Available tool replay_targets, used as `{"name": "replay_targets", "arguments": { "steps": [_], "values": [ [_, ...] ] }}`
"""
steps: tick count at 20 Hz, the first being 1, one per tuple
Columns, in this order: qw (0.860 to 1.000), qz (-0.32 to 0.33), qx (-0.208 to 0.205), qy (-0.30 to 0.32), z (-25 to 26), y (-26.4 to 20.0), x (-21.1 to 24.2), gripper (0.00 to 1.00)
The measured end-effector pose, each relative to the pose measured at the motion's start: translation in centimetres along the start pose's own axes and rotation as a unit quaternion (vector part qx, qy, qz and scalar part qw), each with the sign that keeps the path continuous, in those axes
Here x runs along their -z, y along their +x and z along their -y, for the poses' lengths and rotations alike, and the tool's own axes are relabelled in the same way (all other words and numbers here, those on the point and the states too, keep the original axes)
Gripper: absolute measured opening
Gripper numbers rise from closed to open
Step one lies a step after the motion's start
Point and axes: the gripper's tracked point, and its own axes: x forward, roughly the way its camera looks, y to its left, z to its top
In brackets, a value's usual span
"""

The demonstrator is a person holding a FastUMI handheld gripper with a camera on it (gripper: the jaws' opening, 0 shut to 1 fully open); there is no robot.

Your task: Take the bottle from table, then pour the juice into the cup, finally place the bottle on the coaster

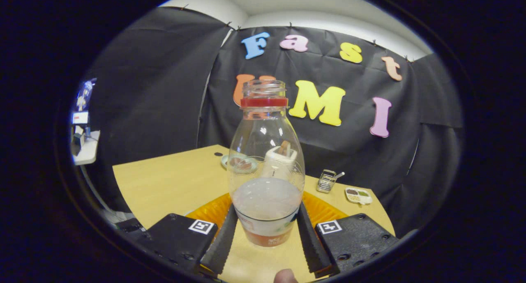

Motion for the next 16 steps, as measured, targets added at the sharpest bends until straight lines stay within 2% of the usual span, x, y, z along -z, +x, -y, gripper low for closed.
{"name": "replay_targets", "arguments": {
  "steps": [6, 16],
  "values": [
    [0.998, 0.032, 0.008, 0.051, 2.0, 5.8, -1.7, 0.77],
    [0.998, -0.020, 0.003, 0.056, 1.2, 15.4, 5.9, 0.79]
  ]
}}
